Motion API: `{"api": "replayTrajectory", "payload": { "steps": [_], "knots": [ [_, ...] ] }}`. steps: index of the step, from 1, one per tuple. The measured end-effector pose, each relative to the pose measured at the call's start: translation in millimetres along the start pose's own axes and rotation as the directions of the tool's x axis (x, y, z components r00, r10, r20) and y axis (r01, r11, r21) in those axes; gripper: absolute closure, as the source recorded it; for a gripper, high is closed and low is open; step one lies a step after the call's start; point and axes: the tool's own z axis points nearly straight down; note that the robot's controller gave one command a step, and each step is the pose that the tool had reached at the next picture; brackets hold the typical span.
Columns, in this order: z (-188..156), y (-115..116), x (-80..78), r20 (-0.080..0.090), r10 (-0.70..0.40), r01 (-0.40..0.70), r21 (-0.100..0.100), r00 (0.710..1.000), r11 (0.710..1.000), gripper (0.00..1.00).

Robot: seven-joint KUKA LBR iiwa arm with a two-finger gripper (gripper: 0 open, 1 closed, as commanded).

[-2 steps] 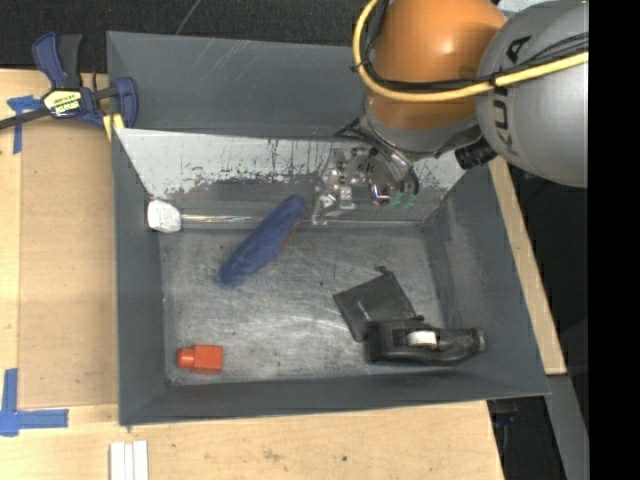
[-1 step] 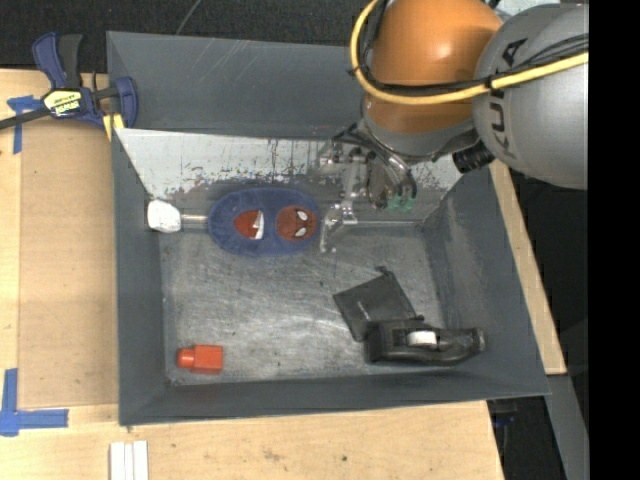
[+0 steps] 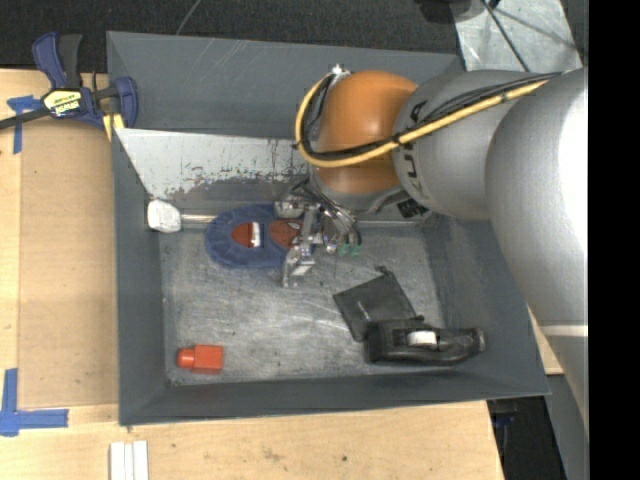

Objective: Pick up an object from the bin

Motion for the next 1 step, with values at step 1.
{"api": "replayTrajectory", "payload": {
  "steps": [1],
  "knots": [
    [-2.6,-0.2,-4.0,0.016,0.001,0.000,-0.001,1.000,1.000,1.00]
  ]
}}
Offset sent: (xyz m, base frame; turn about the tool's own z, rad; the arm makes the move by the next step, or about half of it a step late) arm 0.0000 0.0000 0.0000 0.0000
